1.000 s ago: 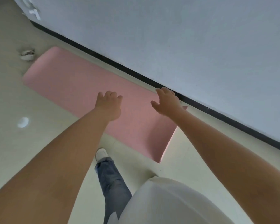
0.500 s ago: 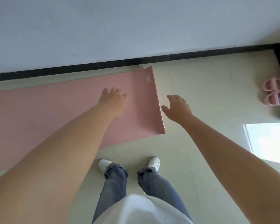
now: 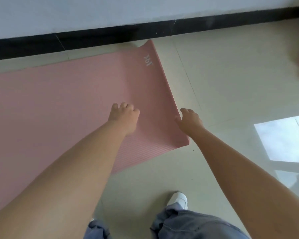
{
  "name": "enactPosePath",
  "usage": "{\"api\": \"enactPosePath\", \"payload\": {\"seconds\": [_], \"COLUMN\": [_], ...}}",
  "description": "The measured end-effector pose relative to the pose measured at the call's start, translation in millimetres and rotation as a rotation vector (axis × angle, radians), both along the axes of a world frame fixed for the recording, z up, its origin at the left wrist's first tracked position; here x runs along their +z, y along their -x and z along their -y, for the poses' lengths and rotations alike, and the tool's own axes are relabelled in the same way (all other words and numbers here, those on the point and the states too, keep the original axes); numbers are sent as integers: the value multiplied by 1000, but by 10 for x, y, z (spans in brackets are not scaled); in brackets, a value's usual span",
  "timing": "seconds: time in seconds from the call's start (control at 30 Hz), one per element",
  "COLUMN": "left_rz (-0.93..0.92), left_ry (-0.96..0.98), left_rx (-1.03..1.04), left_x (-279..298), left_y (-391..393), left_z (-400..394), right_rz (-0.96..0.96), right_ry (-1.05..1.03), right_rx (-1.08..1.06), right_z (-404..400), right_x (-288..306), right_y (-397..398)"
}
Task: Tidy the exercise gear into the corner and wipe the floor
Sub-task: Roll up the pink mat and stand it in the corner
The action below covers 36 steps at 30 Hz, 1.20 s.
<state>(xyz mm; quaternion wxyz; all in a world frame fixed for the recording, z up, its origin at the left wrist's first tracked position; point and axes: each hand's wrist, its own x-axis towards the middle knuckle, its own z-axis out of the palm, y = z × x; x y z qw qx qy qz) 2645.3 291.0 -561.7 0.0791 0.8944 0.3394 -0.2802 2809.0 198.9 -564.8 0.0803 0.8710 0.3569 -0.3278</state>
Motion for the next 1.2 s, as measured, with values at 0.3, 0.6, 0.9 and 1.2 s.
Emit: {"api": "enactPosePath", "payload": {"seconds": [0.3, 0.6, 0.9, 1.2], "left_rz": [106, 84, 336, 799], "left_ry": [-34, 122, 48, 459], "left_rx": [-44, 63, 229, 825], "left_x": [-1825, -2046, -2009, -2067], "left_y": [-366, -16, -252, -274], "left_z": [-27, 95, 34, -70], "right_rz": [76, -100, -143, 23], "right_ry": [-293, -38, -180, -260], "right_rx": [-404, -460, -364, -7], "right_z": [-168, -99, -158, -116], "right_x": [-1616, -1889, -1969, -2135], "right_y": [-442, -154, 25, 454]}}
